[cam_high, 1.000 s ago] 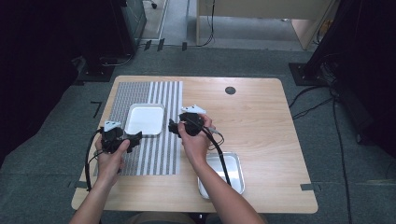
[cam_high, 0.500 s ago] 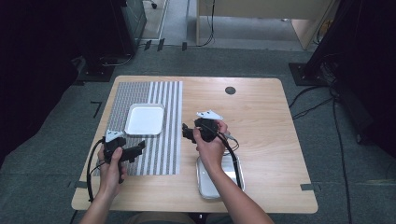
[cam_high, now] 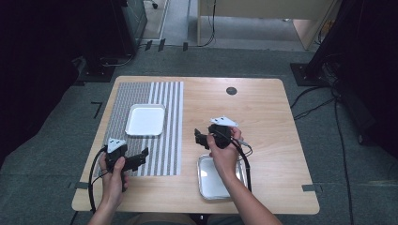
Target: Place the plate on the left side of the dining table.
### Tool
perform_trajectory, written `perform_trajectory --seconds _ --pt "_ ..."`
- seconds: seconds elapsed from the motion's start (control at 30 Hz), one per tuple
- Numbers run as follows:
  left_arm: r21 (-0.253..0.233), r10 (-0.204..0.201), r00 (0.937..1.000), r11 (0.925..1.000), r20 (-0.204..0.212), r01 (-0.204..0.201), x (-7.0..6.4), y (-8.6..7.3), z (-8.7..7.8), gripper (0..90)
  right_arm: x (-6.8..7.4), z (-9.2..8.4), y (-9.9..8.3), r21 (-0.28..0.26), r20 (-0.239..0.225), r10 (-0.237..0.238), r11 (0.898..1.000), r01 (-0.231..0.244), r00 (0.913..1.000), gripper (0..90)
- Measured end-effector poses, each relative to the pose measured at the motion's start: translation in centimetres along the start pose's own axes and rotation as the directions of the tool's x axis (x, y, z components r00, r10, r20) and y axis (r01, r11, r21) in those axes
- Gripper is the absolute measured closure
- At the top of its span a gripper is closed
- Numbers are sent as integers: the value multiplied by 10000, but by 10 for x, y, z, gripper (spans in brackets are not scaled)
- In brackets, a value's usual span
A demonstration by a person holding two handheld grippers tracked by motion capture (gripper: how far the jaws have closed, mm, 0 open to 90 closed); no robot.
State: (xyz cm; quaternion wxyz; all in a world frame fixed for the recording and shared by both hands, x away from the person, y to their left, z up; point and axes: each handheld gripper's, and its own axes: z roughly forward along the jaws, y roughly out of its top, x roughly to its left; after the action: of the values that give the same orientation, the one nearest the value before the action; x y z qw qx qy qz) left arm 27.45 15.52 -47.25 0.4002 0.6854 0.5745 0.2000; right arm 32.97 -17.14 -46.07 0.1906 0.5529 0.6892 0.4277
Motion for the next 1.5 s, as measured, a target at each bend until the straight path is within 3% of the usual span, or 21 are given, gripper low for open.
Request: perform_trajectory --seconds 0.3,0.6,0.87,1.3,1.5 --pt "105 145 9991 9998 -395 -141 8 -14 -3 117 -23 -19 -10 -74 130 159 9998 -158 9998 206" --pt "78 -81 9959 9999 -896 88 21 -23 -6 116 -41 -35 -21 -50 359 38 10000 -36 9993 198" --pt "167 49 9904 9999 -1380 -26 34 -31 -9 116 -61 -52 -31 -108 677 -54 9999 62 9977 192" --pt "236 113 9795 9997 -2009 -66 54 -39 -14 116 -105 -81 -51 -262 1272 393 9990 -363 9911 192" --pt "269 200 9746 9995 -2229 -143 62 -41 -16 116 -119 -91 -60 -262 1538 447 9988 -411 9871 192"
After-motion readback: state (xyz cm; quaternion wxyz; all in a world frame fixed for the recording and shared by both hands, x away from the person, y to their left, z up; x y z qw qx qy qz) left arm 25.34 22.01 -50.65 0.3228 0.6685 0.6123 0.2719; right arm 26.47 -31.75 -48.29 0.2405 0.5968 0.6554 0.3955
